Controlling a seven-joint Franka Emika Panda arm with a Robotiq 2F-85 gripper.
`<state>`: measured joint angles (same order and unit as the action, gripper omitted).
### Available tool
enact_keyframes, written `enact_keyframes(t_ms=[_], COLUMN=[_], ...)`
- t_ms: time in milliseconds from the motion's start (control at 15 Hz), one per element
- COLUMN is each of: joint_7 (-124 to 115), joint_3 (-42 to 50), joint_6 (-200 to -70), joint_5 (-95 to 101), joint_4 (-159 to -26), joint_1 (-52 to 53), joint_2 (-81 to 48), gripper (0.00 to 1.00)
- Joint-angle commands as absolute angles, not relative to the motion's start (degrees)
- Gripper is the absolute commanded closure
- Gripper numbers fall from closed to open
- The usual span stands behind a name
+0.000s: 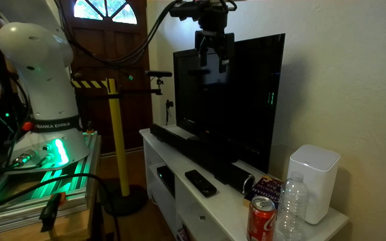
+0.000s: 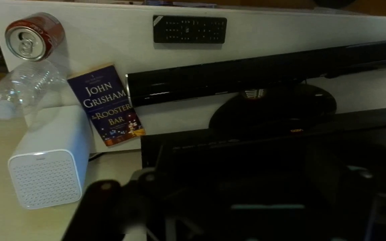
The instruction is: Press a button on the home theater
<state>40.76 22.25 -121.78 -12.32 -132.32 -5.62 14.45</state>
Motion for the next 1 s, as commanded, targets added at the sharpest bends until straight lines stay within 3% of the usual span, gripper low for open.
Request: enact_keyframes(t_ms=[0,267,933], joint_7=[39.43,37.29,39.99], joint_3=[22.53,23.55,25.09], joint_6=[-121.98,-124.04,-121.00], joint_5=[-12.77,-11.73,-13.44], joint_4=[-135.41,-136.56,-134.35], joint_1=[-10.28,-14.04,-12.24], joint_2=[21.00,25.33,23.56], gripper=[0.00,0.00,0.00])
